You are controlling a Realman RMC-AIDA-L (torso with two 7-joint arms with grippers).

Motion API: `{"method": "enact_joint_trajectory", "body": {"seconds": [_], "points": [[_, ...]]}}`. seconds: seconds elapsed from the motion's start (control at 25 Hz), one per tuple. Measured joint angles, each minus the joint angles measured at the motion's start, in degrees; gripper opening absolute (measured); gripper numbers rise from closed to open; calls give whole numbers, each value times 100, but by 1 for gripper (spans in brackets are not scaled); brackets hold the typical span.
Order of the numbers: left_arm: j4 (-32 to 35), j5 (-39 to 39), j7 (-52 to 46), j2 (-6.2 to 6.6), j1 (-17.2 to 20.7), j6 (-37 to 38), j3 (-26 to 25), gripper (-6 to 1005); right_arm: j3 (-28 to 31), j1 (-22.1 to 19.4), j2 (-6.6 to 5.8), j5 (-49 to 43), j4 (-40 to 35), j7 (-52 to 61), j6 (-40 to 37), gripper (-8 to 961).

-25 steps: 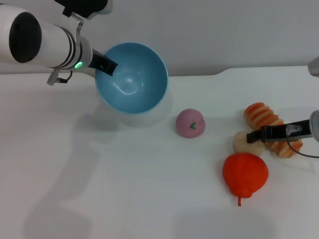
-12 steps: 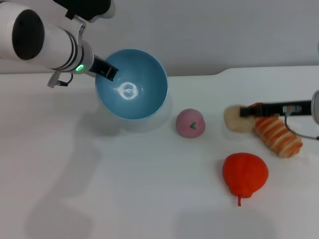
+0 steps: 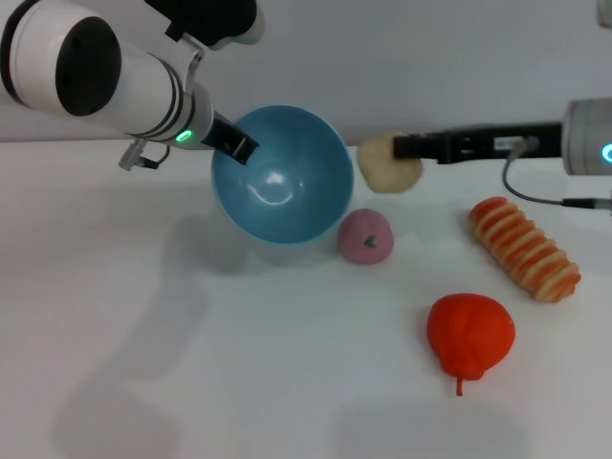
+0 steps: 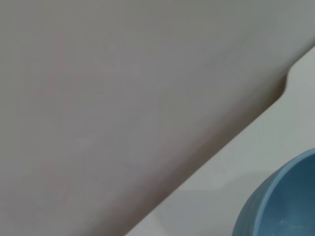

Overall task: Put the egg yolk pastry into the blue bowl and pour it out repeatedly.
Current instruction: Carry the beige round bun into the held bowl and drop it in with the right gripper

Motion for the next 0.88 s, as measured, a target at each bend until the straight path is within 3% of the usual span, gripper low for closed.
{"method": "enact_joint_trajectory", "body": {"seconds": [0.44,0.88], "points": [[-14,-403,51,-5,-78,-275,162,-1,-86,705,45,377,946,-752,416,8],[-16,-530,57,6,-101,-237,274,-1,-162,974,68,696,1585,-1396,784,11]]}}
